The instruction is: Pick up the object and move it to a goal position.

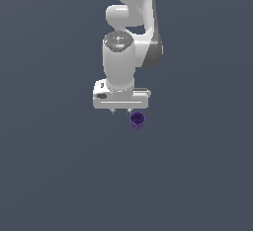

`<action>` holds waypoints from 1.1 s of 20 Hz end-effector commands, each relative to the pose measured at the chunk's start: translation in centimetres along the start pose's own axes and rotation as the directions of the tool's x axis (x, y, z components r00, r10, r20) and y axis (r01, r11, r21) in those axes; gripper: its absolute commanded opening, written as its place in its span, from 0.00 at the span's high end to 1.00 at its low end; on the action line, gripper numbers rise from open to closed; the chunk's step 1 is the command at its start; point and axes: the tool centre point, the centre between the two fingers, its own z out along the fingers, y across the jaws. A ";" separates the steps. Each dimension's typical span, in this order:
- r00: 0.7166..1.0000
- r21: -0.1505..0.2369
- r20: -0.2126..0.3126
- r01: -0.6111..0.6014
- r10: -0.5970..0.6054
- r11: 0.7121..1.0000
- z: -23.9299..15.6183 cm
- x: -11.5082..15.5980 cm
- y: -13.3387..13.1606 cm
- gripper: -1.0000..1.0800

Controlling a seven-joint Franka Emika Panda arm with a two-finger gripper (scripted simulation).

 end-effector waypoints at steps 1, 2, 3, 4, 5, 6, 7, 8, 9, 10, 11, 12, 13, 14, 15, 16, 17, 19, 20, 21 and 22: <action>1.000 0.000 0.011 0.029 -0.029 1.000 0.3 0.0 -0.2 0.38; 0.999 0.000 0.017 0.044 -0.044 0.999 0.5 0.0 -0.3 0.38; 0.998 0.000 0.024 0.061 -0.061 0.998 0.7 0.1 -0.4 0.38; 0.996 0.001 0.031 0.079 -0.079 0.997 0.8 0.1 -0.6 0.38; 0.994 0.002 0.039 0.099 -0.099 0.995 1.1 0.1 -0.7 0.38; 0.992 0.003 0.047 0.120 -0.120 0.993 1.3 0.1 -0.9 0.38; 0.988 0.005 0.056 0.143 -0.143 0.990 1.5 0.1 -1.0 0.38; 0.984 0.008 0.065 0.168 -0.168 0.986 1.8 0.1 -1.2 0.38; 0.978 0.011 0.075 0.194 -0.194 0.981 2.1 0.2 -1.4 0.38; 0.971 0.015 0.086 0.221 -0.221 0.975 2.4 0.2 -1.6 0.38; 0.963 0.019 0.096 0.249 -0.250 0.968 2.7 0.2 -1.8 0.38; 0.954 0.025 0.108 0.279 -0.280 0.960 3.0 0.2 -2.0 0.38; 0.943 0.031 0.119 0.309 -0.311 0.951 3.3 0.2 -2.2 0.38; 0.931 0.038 0.130 0.339 -0.341 0.940 3.7 0.2 -2.4 0.38; 0.918 0.046 0.140 0.367 -0.370 0.929 4.0 0.2 -2.6 0.38; 0.904 0.054 0.150 0.396 -0.399 0.917 4.3 0.1 -2.8 0.38; 0.890 0.063 0.160 0.424 -0.428 0.904 4.6 0.1 -3.1 0.38; 0.857 0.082 0.177 0.477 -0.484 0.875 5.3 0.1 -3.5 0.38; 0.840 0.092 0.185 0.502 -0.510 0.860 5.6 0.1 -3.7 0.38; 0.823 0.102 0.192 0.524 -0.534 0.845 5.9 0.0 -3.8 0.38; 0.807 0.112 0.198 0.545 -0.556 0.831 6.2 0.0 -4.0 0.38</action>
